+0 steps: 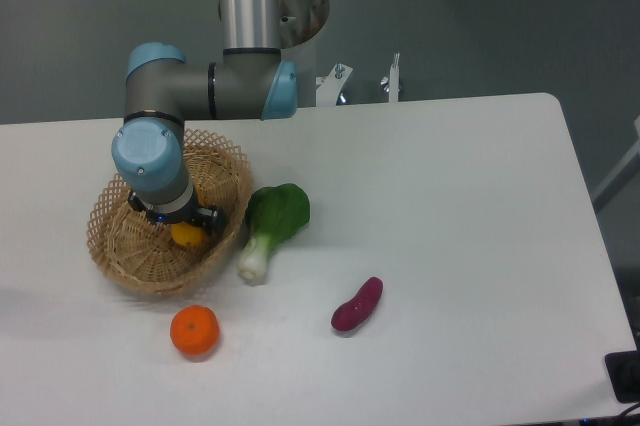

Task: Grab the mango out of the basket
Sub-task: 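Lower the gripper into the basket and close on the mango, then lift the mango out of the basket and carry it past the bok choy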

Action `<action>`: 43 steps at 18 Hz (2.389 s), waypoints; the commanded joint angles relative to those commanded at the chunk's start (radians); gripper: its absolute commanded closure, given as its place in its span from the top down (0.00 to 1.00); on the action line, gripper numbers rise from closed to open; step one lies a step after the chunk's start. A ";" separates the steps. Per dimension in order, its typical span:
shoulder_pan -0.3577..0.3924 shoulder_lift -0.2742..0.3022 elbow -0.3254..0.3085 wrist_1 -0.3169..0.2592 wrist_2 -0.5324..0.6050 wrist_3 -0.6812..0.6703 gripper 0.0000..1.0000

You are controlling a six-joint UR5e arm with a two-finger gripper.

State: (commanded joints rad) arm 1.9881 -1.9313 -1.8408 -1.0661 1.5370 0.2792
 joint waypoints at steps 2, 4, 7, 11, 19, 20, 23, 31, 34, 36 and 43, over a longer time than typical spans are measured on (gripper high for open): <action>0.000 0.008 0.000 -0.003 0.003 0.000 0.29; 0.000 0.025 -0.003 -0.006 0.002 0.000 0.26; 0.000 0.072 -0.002 -0.009 0.002 0.011 0.26; 0.006 0.129 0.020 -0.005 0.002 0.017 0.26; 0.191 0.144 0.086 0.002 0.026 0.190 0.25; 0.219 0.144 0.092 0.003 0.026 0.246 0.25; 0.319 0.144 0.124 -0.005 0.025 0.440 0.25; 0.465 0.082 0.264 -0.015 0.015 0.678 0.25; 0.506 0.028 0.307 -0.018 0.011 0.739 0.25; 0.529 0.002 0.322 -0.017 0.015 0.791 0.22; 0.606 -0.058 0.357 -0.023 0.012 1.012 0.22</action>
State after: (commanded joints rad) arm 2.5938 -1.9895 -1.4834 -1.0891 1.5493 1.2913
